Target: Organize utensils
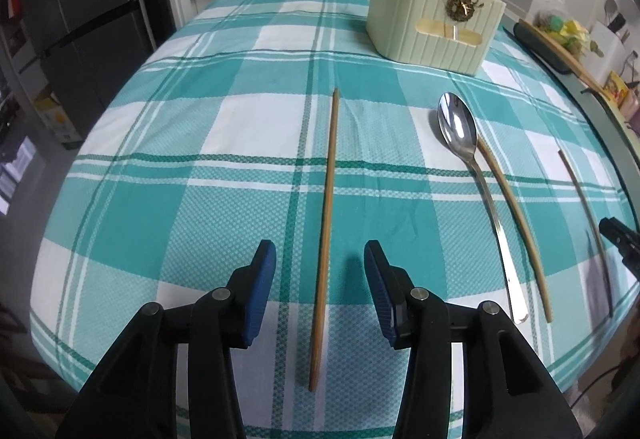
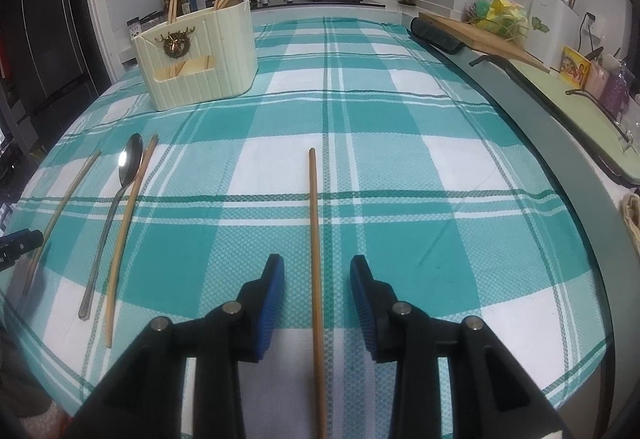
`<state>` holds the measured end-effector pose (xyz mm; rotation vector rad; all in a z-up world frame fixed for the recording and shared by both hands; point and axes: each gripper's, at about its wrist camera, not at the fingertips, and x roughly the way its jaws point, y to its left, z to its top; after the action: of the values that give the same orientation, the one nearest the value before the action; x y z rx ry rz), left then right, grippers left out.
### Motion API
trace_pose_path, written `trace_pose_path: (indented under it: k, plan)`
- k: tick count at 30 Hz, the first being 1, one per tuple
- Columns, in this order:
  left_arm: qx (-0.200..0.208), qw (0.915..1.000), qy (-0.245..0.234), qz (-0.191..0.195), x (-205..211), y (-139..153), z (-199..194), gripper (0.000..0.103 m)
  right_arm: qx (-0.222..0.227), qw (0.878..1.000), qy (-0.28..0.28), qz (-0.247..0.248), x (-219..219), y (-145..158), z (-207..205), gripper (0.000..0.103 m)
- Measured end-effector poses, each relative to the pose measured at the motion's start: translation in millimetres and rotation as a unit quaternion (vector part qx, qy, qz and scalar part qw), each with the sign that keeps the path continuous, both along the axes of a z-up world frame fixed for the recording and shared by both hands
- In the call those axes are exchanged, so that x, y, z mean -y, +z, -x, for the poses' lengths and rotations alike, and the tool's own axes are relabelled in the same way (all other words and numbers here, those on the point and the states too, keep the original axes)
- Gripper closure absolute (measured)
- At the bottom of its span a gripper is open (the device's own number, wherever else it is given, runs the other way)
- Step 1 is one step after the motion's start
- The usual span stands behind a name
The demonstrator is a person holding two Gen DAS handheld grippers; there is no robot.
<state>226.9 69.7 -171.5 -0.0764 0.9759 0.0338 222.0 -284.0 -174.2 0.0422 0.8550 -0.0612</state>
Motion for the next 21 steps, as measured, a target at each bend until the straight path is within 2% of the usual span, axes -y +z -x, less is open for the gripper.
trace_pose_path:
  k: [11,18,21]
  plan:
    - [-0.003,1.0,0.001,0.009,-7.2,-3.4,0.4,0.055,-0.009,1.0,0.006,-0.002,-5.8,-0.6,-3.4,0.068]
    - [-0.014,0.9985,-0.004,0.053,-34.1,-0.5,-8.7,0.055,-0.021,1.0,0.02,-0.007,-4.6,1.3,-7.2,0.068]
    - [-0.028,0.9973,-0.026,0.063,-39.0,1.9,-18.9,0.05,-0.03,0.999,0.027,-0.002,-3.0,1.4,-12.1,0.067]
